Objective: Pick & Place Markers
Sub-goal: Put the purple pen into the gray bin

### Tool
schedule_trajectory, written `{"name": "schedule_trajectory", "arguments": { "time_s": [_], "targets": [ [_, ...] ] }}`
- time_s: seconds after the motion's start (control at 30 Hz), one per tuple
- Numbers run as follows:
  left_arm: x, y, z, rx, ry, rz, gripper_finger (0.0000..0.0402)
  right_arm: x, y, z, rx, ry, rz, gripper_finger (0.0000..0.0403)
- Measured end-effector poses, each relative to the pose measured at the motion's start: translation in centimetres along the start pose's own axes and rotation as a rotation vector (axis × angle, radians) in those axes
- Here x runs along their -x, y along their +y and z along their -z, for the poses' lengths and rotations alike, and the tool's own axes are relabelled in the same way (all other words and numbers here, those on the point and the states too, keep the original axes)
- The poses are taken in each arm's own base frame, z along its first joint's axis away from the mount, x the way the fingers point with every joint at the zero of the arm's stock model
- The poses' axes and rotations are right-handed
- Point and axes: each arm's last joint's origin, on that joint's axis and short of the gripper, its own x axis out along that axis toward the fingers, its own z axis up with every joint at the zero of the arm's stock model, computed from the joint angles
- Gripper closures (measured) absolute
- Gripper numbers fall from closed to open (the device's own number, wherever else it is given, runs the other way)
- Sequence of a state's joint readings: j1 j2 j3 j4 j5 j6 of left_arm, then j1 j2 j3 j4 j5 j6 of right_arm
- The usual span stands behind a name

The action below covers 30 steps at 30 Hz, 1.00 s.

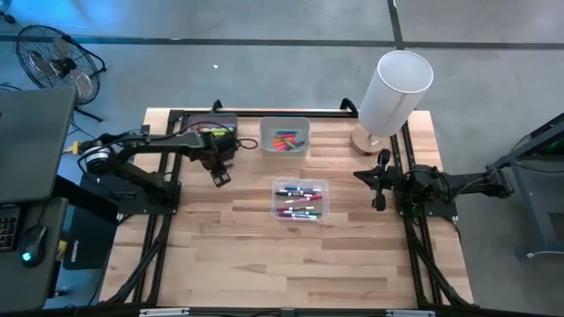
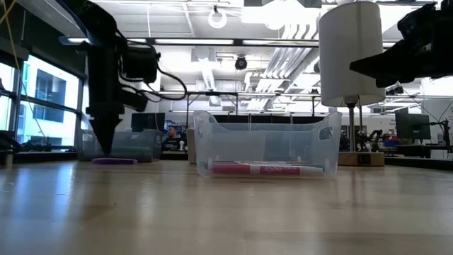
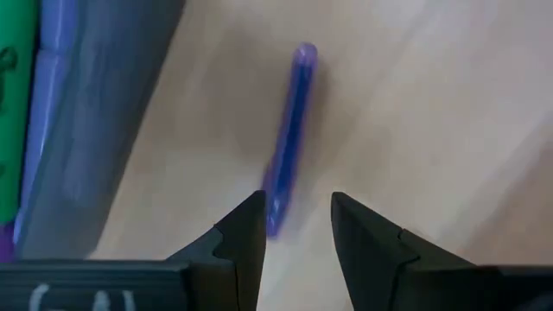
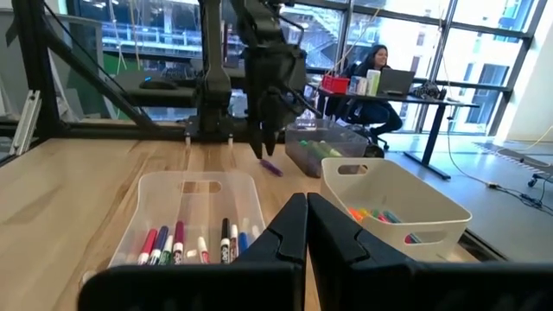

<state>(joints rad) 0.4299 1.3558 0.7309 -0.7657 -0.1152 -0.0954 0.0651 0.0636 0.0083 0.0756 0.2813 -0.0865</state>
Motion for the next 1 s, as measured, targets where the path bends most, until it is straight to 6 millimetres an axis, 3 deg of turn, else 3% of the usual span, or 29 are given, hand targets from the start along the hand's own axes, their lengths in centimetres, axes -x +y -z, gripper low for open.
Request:
{"name": "schedule_trajectory", "arguments": {
  "time_s": [0.43,0.6,0.67,0.83,1.0],
  "targets": [
    [-3.1,-0.1,-0.7,-0.085,0.118,0.085,0.0278,-0.1,0.0,0.1,0.003,0.009,-0.001,0.0402],
    [-4.0,-0.4,-0.6,-0.103,0.176,0.109,0.0336,-0.1,0.0,0.1,0.002,0.009,0.0,0.0402],
    [-4.0,-0.6,-0.5,-0.113,0.179,0.097,0.0369,-0.1,0.0,0.1,0.003,0.009,-0.001,0.0402],
    [-3.7,-1.5,-0.4,-0.166,0.163,0.069,0.0368,-0.1,0.0,0.1,0.003,0.009,-0.001,0.0402],
    [-2.0,-2.3,-0.7,-0.197,0.103,0.139,0.0368,-0.1,0.0,0.1,0.002,0.009,-0.001,0.0402]
  ]
}}
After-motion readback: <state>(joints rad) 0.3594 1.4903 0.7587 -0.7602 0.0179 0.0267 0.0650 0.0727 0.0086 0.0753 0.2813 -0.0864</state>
